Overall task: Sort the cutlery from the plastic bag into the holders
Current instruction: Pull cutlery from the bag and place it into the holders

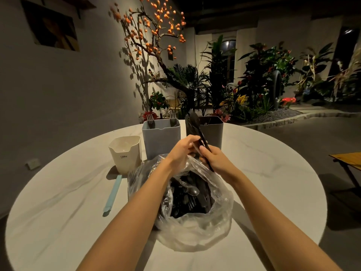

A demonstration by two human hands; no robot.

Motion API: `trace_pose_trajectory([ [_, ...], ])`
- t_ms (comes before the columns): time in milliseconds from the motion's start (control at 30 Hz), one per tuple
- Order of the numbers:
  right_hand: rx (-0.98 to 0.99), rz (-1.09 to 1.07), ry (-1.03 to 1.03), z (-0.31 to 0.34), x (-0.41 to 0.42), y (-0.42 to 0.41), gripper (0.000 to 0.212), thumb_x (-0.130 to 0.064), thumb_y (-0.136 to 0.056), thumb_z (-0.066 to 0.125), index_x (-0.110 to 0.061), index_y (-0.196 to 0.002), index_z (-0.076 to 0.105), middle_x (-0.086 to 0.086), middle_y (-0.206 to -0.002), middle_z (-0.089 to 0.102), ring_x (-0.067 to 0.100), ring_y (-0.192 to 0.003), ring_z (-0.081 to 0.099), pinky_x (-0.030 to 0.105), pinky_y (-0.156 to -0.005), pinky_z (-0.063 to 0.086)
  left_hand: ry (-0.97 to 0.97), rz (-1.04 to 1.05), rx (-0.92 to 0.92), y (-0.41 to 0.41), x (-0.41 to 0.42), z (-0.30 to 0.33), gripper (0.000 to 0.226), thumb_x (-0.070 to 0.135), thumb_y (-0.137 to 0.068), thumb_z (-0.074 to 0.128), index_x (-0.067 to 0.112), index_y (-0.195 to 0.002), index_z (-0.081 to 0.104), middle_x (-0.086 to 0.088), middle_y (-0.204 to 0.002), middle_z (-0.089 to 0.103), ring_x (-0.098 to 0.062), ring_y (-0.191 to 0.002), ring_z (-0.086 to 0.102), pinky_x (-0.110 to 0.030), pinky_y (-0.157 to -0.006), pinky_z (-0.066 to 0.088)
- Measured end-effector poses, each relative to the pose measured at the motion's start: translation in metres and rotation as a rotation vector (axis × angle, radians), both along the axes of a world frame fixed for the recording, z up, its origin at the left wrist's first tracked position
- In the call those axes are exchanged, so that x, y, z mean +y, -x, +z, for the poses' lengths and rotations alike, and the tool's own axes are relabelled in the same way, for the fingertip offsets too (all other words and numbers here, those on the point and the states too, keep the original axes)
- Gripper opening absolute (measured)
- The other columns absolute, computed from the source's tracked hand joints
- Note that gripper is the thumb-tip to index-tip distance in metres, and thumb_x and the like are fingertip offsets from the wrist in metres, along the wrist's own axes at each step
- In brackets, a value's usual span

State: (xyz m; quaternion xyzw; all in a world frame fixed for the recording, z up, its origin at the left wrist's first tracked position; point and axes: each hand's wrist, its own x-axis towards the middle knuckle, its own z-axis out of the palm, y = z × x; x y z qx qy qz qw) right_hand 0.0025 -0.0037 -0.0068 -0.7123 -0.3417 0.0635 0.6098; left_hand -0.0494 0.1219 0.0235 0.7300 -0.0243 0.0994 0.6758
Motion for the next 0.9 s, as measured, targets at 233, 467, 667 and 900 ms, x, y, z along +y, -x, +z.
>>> trace_pose_trajectory([
  [233,-0.359,-0.272,0.344,-0.022,0.014,-0.003,0.037,-0.023,-0.099,0.041,-0.022,-0.136,0.047,0.004,-0.116,0.066,0.025,-0.101,0.062,0.047,-0.087,0.051,0.177,0.197,-0.098,-0.006,-0.001,-0.016,0.023,0.026,-0.097,0.054,0.011,-0.089,0.068,-0.007,-0.093,0.074,-0.025,-0.095,0.068,-0.042,-0.094,0.051],
  [467,-0.378,-0.22,0.303,-0.025,0.009,0.006,0.033,-0.03,-0.099,0.046,-0.022,-0.131,0.05,0.001,-0.106,0.069,0.02,-0.091,0.066,0.046,-0.082,0.054,0.253,0.093,-0.066,0.003,0.002,-0.021,0.03,0.02,-0.104,0.038,0.001,-0.12,0.056,-0.01,-0.113,0.069,-0.019,-0.104,0.066,-0.026,-0.083,0.056],
  [667,-0.322,-0.159,0.232,-0.022,0.004,0.013,0.034,-0.04,-0.099,0.046,-0.019,-0.122,0.057,-0.003,-0.089,0.067,0.014,-0.08,0.063,0.043,-0.078,0.053,0.348,-0.004,-0.054,0.012,0.0,-0.023,0.033,0.024,-0.105,0.035,0.004,-0.122,0.055,-0.011,-0.127,0.063,-0.018,-0.115,0.062,-0.03,-0.091,0.054],
  [900,-0.25,-0.162,0.255,-0.016,0.0,0.015,0.032,-0.036,-0.102,0.04,-0.016,-0.084,0.057,-0.007,-0.068,0.053,0.011,-0.065,0.05,0.04,-0.07,0.041,-0.129,0.348,-0.052,0.007,-0.002,-0.027,0.053,0.036,-0.103,0.034,-0.002,-0.083,0.064,-0.007,-0.084,0.066,-0.021,-0.081,0.062,-0.039,-0.085,0.051],
])
